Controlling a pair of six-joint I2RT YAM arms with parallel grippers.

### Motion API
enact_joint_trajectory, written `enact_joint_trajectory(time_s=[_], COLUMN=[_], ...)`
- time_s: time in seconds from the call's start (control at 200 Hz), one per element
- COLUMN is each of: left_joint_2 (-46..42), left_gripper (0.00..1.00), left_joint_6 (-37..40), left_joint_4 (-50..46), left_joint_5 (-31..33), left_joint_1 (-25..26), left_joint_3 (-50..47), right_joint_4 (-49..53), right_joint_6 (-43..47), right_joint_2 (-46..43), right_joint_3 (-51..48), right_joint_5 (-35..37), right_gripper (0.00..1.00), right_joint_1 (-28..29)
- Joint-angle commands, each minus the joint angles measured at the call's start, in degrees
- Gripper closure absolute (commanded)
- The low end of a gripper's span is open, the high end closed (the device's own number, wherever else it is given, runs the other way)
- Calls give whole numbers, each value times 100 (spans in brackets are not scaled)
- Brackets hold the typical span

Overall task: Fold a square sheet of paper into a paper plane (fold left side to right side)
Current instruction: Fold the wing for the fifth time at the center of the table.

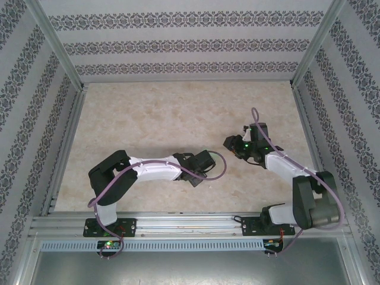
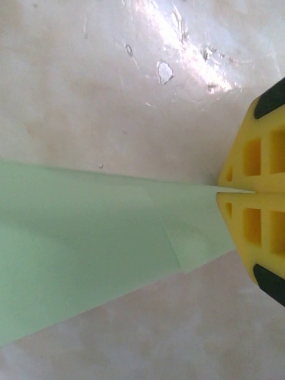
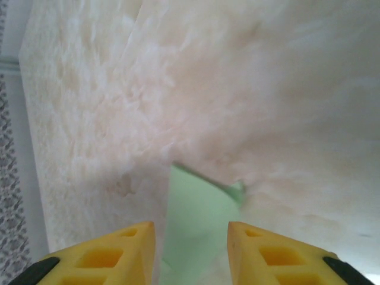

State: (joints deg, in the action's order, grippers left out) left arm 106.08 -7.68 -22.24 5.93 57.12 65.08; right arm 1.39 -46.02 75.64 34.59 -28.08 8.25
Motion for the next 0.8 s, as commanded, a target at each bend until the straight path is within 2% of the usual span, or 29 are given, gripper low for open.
enact_joint_trajectory(time_s=[0.0,0.105,0.2,0.29,0.54,0.794], left_joint_2=[-101,-41,37,114,249,557], left_gripper=[100,100,100,100,100,100], left_joint_6=[-329,-601,-1023,-1395,-2266,-2896], left_joint_4=[-8,84,533,1020,2053,2689], left_joint_5=[-1011,-2080,-3080,-3608,-4247,-4572], left_joint_1=[-338,-720,-1038,-1193,-1420,-1473], left_joint_3=[140,205,96,-57,-377,-522], right_joint_4=[499,495,416,296,-174,-331], right_joint_6=[497,662,790,851,876,687], right_joint_2=[-340,-569,-638,-638,-443,-221], right_joint_3=[-260,-395,-468,-526,-686,-710], right_joint_5=[113,30,-117,-274,-589,-230], right_gripper=[60,58,56,56,55,55], right_joint_1=[-235,-343,-355,-352,-194,188])
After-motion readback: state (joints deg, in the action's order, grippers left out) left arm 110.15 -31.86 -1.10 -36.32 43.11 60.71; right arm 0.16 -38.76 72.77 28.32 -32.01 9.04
